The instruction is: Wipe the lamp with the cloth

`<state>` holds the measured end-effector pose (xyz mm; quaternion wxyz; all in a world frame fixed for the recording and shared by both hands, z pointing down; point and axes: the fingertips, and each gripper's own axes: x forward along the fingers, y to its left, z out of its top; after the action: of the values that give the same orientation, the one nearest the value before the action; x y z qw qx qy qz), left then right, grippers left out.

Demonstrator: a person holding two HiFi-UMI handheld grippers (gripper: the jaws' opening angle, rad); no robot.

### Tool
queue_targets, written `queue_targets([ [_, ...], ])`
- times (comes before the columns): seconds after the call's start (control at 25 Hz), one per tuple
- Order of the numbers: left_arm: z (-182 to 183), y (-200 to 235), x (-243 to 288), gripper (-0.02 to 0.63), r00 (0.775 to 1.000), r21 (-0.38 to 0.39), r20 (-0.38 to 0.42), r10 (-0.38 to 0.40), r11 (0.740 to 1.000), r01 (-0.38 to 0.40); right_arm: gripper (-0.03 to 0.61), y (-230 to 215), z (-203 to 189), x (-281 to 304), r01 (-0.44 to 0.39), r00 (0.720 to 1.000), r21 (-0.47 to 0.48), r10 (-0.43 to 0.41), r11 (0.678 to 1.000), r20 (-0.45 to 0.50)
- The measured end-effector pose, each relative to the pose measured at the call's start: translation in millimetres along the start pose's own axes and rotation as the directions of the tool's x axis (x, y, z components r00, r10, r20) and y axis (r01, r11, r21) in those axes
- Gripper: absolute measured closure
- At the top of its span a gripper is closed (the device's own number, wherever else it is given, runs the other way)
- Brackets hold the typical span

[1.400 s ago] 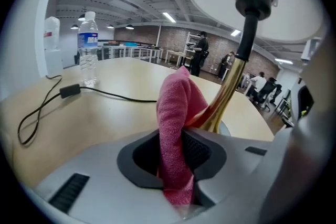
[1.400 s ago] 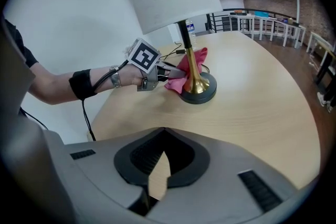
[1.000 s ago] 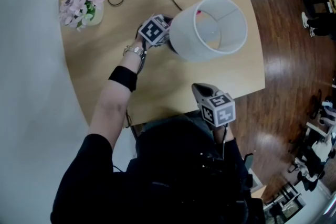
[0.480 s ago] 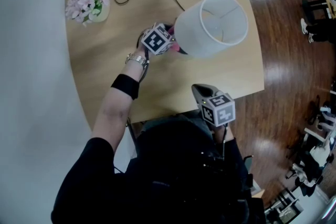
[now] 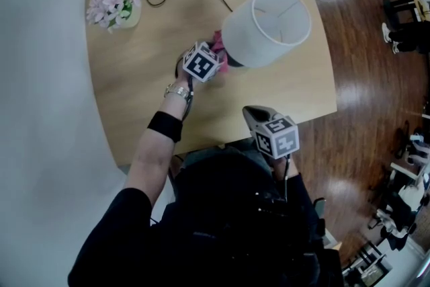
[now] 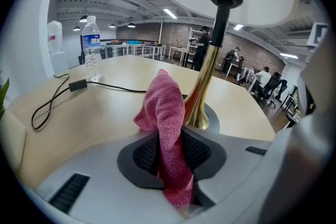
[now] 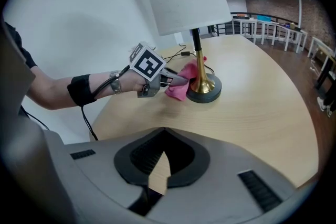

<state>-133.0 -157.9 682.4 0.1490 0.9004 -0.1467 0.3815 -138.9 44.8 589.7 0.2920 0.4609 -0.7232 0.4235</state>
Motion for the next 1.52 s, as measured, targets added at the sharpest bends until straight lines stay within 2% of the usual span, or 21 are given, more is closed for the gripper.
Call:
queue_targets([
  [0.28,-22,-21,-8,0.522,0.998,-0.070,-0.036,0.052,0.996,-0.055,0.574,5,-1,-10,0.013,1.000,-0.009,-0.013,1.000,0.012],
  [0.44,-26,-34,-9,0.522,0.994,-0.115,-0.046,0.097,0.988,-0.102,0.574,-9,4,-17,0.005,1.000,-0.013,-0.005,1.000,0.029],
  [0.6,-34,-48,-2,0.522,0.986,-0.173,-0.089,0.139,0.973,-0.153,0.574,-24,14,-16,-0.038,0.998,-0.047,0.040,0.998,0.052],
  [0.68,-33,-46,-1,0.522,0.977,-0.191,-0.091,0.195,0.959,-0.209,0.574,-34,16,-16,-0.065,0.996,-0.079,0.069,0.995,0.050],
  [0.76,-30,-44,-1,0.522,0.965,-0.220,-0.087,0.247,0.940,-0.260,0.574,-49,17,-19,-0.091,0.994,-0.103,0.097,0.990,0.049],
  [0.88,-34,-53,3,0.522,0.945,-0.280,-0.133,0.297,0.904,-0.324,0.574,-77,16,-32,-0.124,0.989,-0.121,0.133,0.985,0.066],
  [1.16,-26,-74,8,0.522,0.872,-0.368,-0.214,0.441,0.791,-0.490,0.574,-148,16,-60,-0.192,0.975,-0.142,0.206,0.971,0.090],
  [1.4,-12,-92,23,0.522,0.830,-0.423,-0.256,0.496,0.715,-0.557,0.574,-185,2,-76,-0.261,0.961,-0.184,0.272,0.948,0.041],
  [1.52,-4,-100,31,0.522,0.830,-0.469,-0.263,0.492,0.687,-0.555,0.574,-195,-6,-82,-0.280,0.958,-0.193,0.288,0.940,0.010],
])
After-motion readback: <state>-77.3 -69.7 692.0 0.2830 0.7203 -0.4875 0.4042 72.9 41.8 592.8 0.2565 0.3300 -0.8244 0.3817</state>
